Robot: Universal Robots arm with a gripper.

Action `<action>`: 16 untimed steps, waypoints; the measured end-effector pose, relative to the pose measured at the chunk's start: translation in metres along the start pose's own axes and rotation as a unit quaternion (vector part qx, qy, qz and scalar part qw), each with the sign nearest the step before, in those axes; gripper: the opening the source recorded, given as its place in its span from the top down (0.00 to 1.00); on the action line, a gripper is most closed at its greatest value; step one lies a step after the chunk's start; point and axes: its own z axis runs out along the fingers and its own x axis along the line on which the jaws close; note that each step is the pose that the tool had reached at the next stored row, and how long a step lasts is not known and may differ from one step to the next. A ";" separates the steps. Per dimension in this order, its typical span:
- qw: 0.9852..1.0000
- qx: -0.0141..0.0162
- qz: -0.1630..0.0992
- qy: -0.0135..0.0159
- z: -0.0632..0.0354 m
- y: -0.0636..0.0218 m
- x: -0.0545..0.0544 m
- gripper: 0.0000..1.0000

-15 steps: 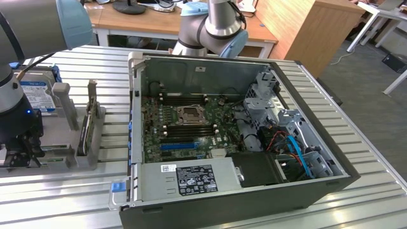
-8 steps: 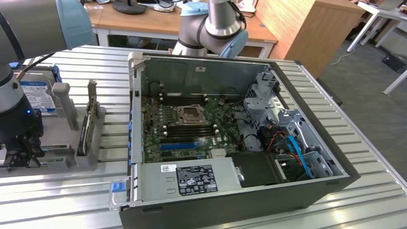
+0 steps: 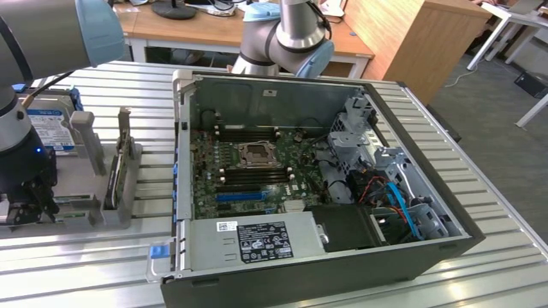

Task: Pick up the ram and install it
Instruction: 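Pick up the ram and move it above insertion slot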

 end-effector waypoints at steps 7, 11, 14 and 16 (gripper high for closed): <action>1.000 0.000 0.000 0.000 0.0001 -0.0002 0.001 0.77; 1.000 0.000 0.000 0.000 0.0001 -0.0019 0.001 0.77; 1.000 0.000 0.000 0.000 0.0001 -0.0029 0.001 0.77; 1.000 0.000 0.000 0.000 0.0000 -0.0032 0.001 0.77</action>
